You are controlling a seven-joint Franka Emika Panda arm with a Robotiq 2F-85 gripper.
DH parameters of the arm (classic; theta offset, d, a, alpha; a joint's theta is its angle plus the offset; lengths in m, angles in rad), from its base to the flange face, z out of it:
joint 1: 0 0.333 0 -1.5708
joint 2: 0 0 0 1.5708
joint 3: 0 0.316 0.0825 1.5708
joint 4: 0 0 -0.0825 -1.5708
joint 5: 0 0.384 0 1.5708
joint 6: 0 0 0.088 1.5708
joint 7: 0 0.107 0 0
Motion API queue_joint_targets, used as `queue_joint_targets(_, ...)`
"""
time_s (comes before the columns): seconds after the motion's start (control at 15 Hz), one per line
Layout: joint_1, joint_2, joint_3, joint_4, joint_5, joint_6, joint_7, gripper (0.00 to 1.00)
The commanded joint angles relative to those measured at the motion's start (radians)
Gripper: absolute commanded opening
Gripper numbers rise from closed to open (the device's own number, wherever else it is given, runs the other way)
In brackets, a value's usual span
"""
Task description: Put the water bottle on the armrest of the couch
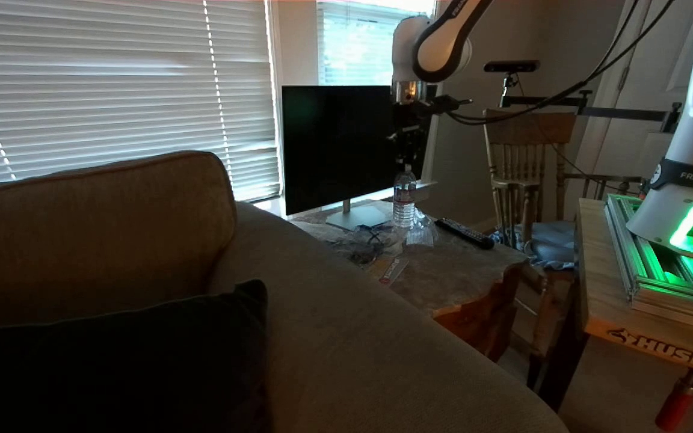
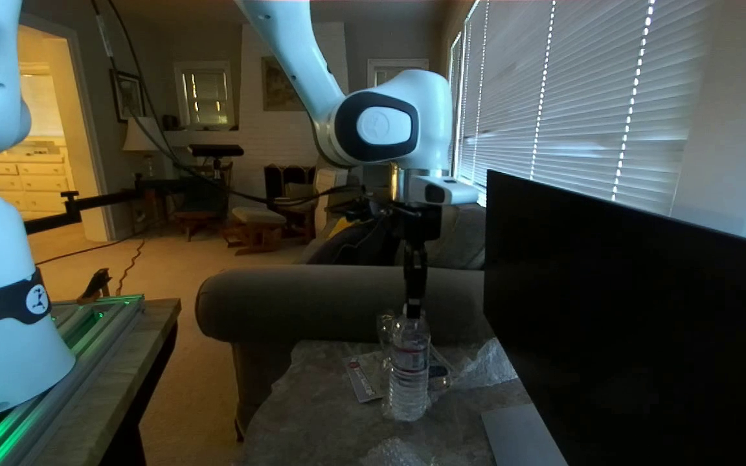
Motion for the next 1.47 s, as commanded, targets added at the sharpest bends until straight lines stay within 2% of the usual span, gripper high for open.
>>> queue_joint_targets(0.0,0.040,-0.158,0.005,-0.121,-0.019,-0.027,0.029,0.08)
queue_joint_targets(0.4,0.079,-0.346,0.081,-0.257,-0.041,-0.046,0.074,0.08)
queue_joint_targets(0.6,0.092,-0.424,0.151,-0.315,-0.045,-0.060,0.111,0.08)
queue_joint_targets(0.87,0.108,-0.495,0.257,-0.351,-0.114,-0.075,0.168,0.08)
queue_joint_targets(1.13,0.132,-0.553,0.368,-0.348,-0.187,-0.189,0.207,0.08)
queue_joint_targets(1.4,0.175,-0.571,0.461,-0.289,-0.174,-0.355,0.184,0.08)
